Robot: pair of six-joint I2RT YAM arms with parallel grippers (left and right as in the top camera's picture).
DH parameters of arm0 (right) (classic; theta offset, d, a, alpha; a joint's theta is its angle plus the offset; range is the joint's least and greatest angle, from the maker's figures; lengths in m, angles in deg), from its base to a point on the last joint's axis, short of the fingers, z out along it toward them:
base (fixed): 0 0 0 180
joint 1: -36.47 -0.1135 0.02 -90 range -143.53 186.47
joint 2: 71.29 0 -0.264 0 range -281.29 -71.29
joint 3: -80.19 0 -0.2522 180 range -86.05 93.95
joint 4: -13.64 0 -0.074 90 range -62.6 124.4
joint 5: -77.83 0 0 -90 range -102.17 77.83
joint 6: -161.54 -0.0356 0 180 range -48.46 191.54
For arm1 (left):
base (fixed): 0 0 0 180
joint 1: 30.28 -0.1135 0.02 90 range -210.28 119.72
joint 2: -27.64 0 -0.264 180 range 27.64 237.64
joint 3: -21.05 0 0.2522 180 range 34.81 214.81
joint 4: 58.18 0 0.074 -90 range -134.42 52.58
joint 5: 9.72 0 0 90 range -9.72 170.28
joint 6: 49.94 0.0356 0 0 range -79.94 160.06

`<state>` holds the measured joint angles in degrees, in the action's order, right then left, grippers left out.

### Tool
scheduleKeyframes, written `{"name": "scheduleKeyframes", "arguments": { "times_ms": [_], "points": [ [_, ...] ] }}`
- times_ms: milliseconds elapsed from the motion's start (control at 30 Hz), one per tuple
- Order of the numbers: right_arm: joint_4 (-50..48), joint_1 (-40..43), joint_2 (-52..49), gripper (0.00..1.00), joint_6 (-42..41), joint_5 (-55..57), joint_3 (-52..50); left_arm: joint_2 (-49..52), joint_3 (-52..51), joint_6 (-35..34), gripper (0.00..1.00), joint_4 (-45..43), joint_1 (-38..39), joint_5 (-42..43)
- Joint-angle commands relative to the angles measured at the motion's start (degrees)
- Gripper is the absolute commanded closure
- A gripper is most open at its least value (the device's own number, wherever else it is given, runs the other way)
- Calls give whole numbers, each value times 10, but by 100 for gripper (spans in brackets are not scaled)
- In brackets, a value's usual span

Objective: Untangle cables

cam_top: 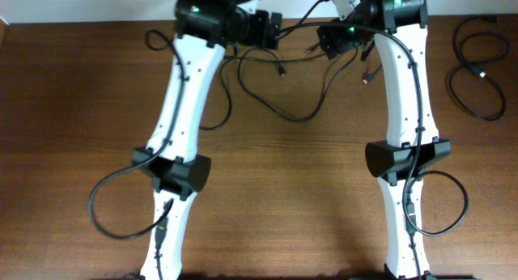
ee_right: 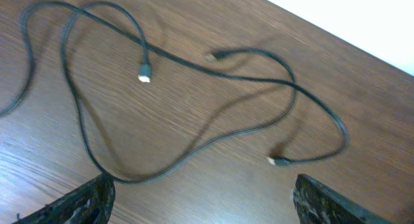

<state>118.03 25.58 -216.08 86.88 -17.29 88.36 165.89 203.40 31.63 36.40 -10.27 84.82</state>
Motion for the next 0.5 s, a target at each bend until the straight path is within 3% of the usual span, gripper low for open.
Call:
{"name": "scheduleKeyframes", "arguments": {
  "times_ms": [0, 67, 133, 200, 233, 300, 467],
  "points": [
    [-46, 0, 10, 13, -130, -56, -40, -65, 16, 1, 1, 3, -7, -84],
    [-60, 0, 10, 10, -231, -79, -78, -67, 16, 1, 1, 9, -7, -103],
    [-52, 0, 10, 8, -75, -174, -110, -67, 16, 1, 1, 12, -7, -104],
    [9, 0, 10, 9, 230, -236, -148, -67, 16, 2, 1, 12, -7, -104],
    [29, 0, 10, 14, 341, -233, -173, -67, 16, 6, 1, 14, -7, -105],
    [35, 1, 10, 24, 442, -232, -203, -67, 16, 19, 1, 17, -7, -104],
    [9, 0, 10, 25, 563, -241, -335, -67, 16, 21, 1, 27, -7, -150]
  ]
}}
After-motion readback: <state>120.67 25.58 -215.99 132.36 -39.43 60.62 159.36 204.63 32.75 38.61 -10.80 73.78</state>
